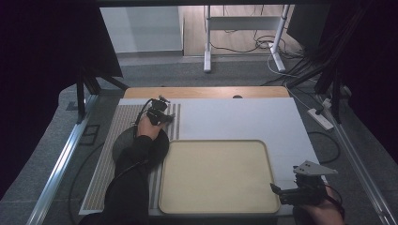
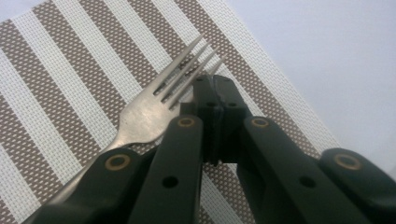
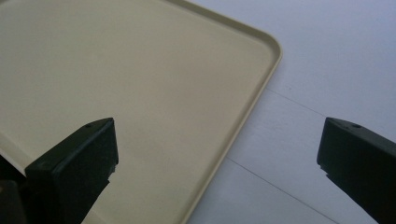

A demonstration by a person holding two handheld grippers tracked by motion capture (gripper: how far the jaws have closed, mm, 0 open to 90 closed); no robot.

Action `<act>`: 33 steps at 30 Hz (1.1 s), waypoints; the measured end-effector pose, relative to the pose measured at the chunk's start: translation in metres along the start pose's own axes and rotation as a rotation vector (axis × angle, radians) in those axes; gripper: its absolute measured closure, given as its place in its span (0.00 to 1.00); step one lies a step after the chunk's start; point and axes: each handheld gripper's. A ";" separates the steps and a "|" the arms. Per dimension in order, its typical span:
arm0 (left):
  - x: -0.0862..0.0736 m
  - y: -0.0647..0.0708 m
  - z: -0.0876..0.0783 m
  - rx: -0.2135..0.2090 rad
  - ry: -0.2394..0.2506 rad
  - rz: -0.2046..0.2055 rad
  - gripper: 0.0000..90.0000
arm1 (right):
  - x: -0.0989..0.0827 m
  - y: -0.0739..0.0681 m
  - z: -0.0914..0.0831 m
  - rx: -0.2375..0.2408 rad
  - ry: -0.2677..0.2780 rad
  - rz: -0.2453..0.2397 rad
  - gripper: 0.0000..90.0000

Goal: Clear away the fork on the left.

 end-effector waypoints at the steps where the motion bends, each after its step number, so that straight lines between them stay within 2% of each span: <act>1: 0.000 0.000 0.000 0.000 0.000 0.000 0.91 | 0.000 0.000 0.000 0.000 0.000 0.000 0.00; 2: -0.001 0.000 -0.002 -0.004 0.003 0.004 0.91 | 0.000 0.000 0.000 0.000 0.000 0.000 0.00; 4: -0.002 -0.002 -0.007 -0.013 0.016 0.010 0.84 | 0.000 0.000 0.000 0.003 0.003 0.001 0.00; 5: -0.002 -0.003 -0.009 -0.018 0.020 0.009 0.73 | 0.000 0.000 0.000 0.001 0.000 0.000 0.00; 6: -0.003 -0.004 -0.012 -0.015 0.025 0.005 0.73 | 0.000 0.000 0.000 0.001 0.000 0.000 0.00; 8: -0.004 -0.009 -0.016 -0.015 0.033 0.008 0.62 | 0.000 0.000 0.000 0.001 -0.001 -0.002 0.00; 9: -0.004 -0.014 -0.019 -0.016 0.021 0.006 0.47 | 0.000 -0.001 0.000 0.002 -0.001 -0.006 0.00; 12: -0.006 -0.019 -0.022 -0.023 0.025 0.010 0.32 | 0.000 -0.001 0.000 0.002 -0.001 -0.007 0.00; 14: -0.008 -0.025 -0.026 -0.024 0.032 0.001 0.28 | 0.000 -0.001 0.000 0.003 -0.002 -0.007 0.00; 15: -0.011 -0.031 -0.028 -0.038 0.029 0.002 0.19 | 0.000 -0.001 0.000 0.003 -0.003 -0.008 0.00; 16: -0.011 -0.031 -0.028 -0.038 0.029 0.002 0.15 | 0.000 -0.001 0.000 0.003 -0.003 -0.008 0.00; 18: -0.013 -0.040 -0.028 -0.053 0.010 0.000 0.04 | 0.000 -0.001 0.001 0.003 -0.005 -0.009 0.00; 21: -0.014 -0.043 -0.026 -0.043 0.002 0.015 0.00 | 0.001 -0.001 0.001 0.002 -0.007 -0.012 0.00; 26: -0.015 -0.050 -0.019 -0.010 -0.029 -0.003 0.00 | 0.000 -0.001 0.001 0.004 -0.005 -0.012 0.00; 27: -0.015 -0.051 -0.017 0.005 -0.048 -0.005 0.00 | 0.000 -0.001 0.001 0.004 -0.005 -0.012 0.00; 28: -0.014 -0.051 -0.011 0.044 -0.085 -0.014 0.00 | 0.000 -0.001 0.001 0.004 -0.004 -0.012 0.00; 29: -0.014 -0.052 -0.008 0.053 -0.098 -0.015 0.00 | 0.000 -0.001 0.001 0.004 -0.005 -0.012 0.00; 32: -0.015 -0.053 -0.006 0.068 -0.099 0.003 0.02 | 0.000 -0.001 0.001 0.004 -0.005 -0.013 0.00; 33: -0.015 -0.052 -0.007 0.095 -0.105 0.016 0.04 | 0.000 -0.001 0.001 0.004 -0.005 -0.013 0.00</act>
Point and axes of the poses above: each handheld gripper's, and its own axes: z roughly forward along the jaws, x roughly out of its top, y roughly to its right, and after that the axes turned 13 degrees about -y, right-handed
